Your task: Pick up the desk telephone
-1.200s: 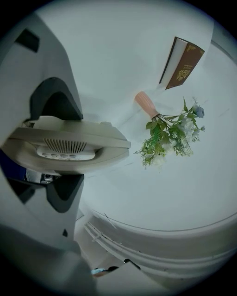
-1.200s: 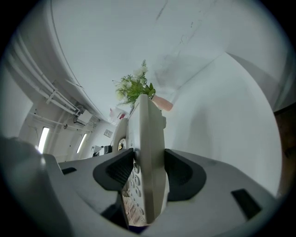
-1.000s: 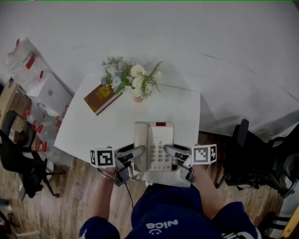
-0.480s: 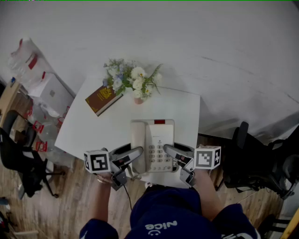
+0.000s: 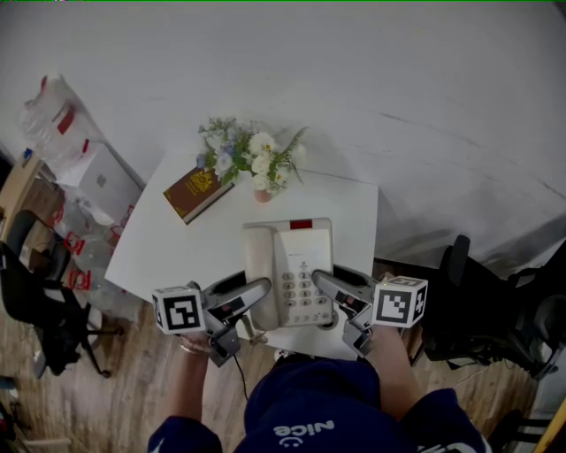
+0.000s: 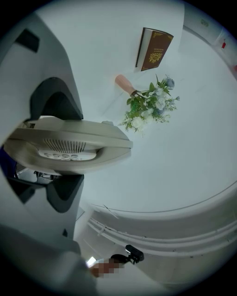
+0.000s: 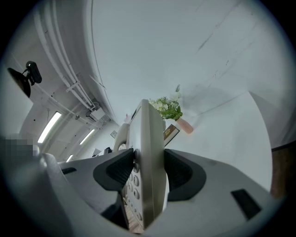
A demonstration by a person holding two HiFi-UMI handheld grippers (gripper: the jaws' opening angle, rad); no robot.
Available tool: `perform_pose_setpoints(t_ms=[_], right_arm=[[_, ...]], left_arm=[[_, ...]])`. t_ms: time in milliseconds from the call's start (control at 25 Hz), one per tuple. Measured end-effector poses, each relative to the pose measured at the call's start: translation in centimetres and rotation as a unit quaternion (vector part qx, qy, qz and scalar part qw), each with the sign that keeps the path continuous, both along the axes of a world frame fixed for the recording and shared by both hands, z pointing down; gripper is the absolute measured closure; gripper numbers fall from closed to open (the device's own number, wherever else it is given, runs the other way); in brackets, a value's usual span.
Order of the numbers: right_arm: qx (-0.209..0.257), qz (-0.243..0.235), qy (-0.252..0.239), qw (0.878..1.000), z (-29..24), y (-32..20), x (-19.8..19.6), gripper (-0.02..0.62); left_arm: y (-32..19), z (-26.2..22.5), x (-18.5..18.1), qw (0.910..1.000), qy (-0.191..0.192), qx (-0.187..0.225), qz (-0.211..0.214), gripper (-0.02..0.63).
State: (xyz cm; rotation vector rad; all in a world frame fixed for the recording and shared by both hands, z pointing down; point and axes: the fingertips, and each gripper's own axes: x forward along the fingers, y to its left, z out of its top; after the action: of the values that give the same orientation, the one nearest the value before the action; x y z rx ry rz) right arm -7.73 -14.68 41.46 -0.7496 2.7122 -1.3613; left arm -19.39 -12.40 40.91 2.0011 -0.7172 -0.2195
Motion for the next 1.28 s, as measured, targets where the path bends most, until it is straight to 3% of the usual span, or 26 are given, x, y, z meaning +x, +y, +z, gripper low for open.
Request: perform_pose_setpoints(t_ms=[360,720,1280], right_arm=[[0.019,0.01,-0.031,0.999,-2.8,0.0,-0.9,0.37],[0.071,0.017,-0.029,0.997,-6.6,-0.2,-1.3,0.37],[0.091,0.022,-0.038,0.995,-8.7,-0.3,-1.2,0.371]], left_arm=[[-0.4,-3.4,-1.2,0.998,-0.026,0.058,-0.01,0.233],[-0.1,-7.0,-1.5,0.9945,-0.005,0.103,-0.016,0.233],[0.1,-8.7,-1.5,0.9924,0.007,0.119,-0.032,0.233]])
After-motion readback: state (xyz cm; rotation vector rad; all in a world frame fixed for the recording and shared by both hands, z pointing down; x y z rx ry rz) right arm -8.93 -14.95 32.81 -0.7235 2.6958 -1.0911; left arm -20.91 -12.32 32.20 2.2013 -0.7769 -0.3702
